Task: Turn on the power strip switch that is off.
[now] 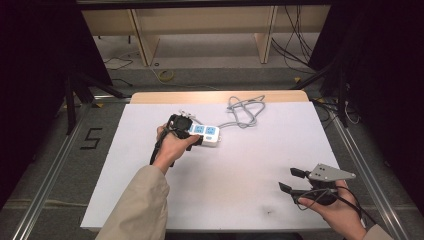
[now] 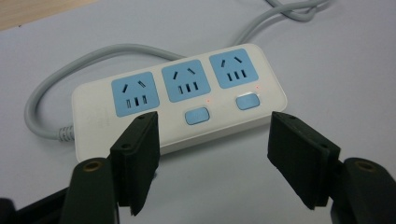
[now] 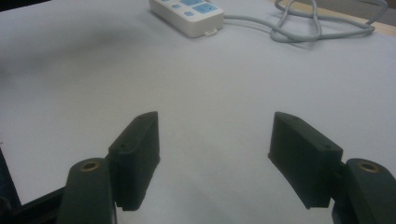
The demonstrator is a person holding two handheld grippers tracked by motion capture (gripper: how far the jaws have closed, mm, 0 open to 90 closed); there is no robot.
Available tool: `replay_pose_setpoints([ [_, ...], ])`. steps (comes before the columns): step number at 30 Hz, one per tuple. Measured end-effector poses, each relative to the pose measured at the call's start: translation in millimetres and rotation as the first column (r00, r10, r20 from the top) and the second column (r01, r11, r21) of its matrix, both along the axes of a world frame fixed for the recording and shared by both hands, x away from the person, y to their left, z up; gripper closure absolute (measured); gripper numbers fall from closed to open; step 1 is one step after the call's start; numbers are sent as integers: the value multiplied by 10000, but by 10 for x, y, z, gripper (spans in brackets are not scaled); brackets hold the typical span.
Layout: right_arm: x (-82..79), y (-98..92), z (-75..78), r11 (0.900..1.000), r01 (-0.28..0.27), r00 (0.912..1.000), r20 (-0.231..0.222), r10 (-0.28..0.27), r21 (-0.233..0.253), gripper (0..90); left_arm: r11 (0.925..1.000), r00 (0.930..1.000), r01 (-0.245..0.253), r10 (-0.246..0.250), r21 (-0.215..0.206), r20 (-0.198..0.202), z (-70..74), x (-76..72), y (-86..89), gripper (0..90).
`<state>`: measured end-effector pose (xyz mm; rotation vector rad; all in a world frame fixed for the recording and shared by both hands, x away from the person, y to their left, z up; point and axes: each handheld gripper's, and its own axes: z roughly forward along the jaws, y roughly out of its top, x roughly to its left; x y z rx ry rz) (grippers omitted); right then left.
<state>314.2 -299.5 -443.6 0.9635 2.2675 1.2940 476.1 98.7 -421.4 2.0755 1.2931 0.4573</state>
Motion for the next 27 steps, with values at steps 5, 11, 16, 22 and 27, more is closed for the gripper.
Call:
replay_pose_setpoints([
  [5,6,-8,0,10000,27,10000,6,-27,17,335,9994,9993,307,-302,-170,237,4,-111,36,265],
  [11,12,-20,3,9999,87,10000,4,-87,62,333,9978,9970,612,-600,-238,489,-14,-284,82,230],
  [16,20,-28,5,9999,102,9999,18,-102,102,332,9940,9909,1087,-1073,-141,812,-39,-461,129,224],
  [22,38,-50,4,9998,143,9999,59,-144,142,330,9903,9849,1311,-1249,-457,1197,-117,-737,193,231],
  [27,52,-63,-1,9997,187,9998,17,-188,127,330,9868,9814,1554,-1490,-457,1214,-171,-959,277,218],
])
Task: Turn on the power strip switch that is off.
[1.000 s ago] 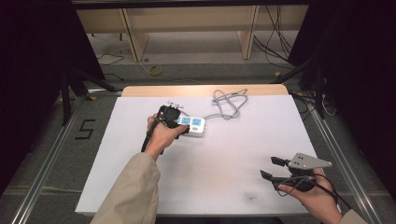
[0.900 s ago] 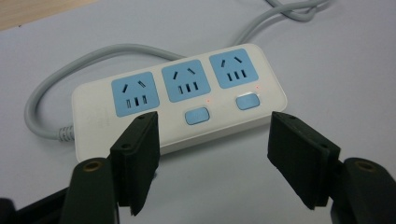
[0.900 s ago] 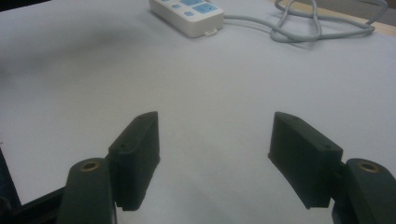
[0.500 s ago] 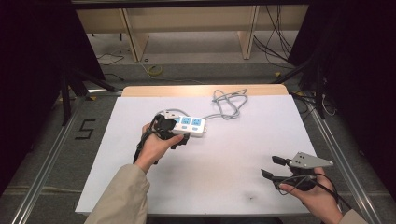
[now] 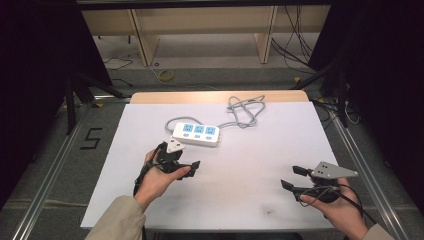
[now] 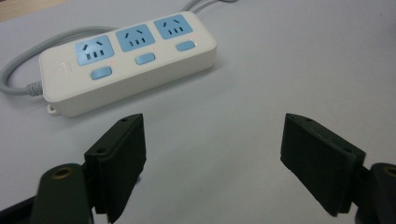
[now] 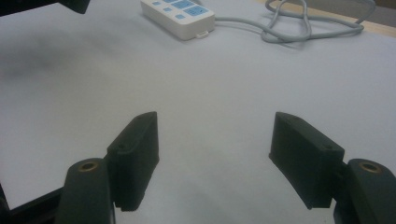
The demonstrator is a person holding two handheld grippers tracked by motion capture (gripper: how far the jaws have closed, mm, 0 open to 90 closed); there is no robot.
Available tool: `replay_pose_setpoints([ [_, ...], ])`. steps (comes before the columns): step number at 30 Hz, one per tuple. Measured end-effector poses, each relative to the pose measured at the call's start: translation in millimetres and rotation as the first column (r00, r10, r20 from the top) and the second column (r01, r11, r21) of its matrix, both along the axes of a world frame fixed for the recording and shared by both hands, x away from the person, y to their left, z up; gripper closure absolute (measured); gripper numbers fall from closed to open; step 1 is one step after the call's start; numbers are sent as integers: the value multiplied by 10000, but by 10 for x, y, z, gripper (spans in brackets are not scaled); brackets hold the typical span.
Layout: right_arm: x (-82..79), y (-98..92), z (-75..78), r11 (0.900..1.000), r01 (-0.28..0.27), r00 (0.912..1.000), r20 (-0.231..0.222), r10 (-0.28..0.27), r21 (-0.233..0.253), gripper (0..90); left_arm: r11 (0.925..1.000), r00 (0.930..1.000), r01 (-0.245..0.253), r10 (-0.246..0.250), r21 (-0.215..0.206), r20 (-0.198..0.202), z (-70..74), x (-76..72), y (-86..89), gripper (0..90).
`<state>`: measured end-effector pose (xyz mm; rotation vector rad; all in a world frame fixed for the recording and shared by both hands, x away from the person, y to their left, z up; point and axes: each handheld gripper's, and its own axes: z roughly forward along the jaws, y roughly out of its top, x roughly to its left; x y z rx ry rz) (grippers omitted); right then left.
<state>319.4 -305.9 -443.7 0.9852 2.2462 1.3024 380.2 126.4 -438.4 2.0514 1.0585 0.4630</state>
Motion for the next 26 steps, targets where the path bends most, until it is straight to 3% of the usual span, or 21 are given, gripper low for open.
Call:
replay_pose_setpoints([
  [11,7,9,-2,10000,-9,10000,-11,9,-34,330,9995,9997,7,-15,315,242,-142,-444,157,217],
  [17,5,6,5,10000,-52,10000,25,52,-26,330,9986,9992,80,-101,523,388,-133,-482,149,215],
  [21,10,2,4,10000,-30,10000,-2,30,4,330,9982,9996,82,-98,599,264,-156,-476,158,214],
  [24,17,7,0,10000,-17,10000,-15,17,26,329,9985,9996,147,-158,535,217,-162,-482,133,215],
  [26,23,10,-2,10000,-28,10000,-33,28,39,329,9994,9997,207,-209,277,83,-159,-488,88,214],
])
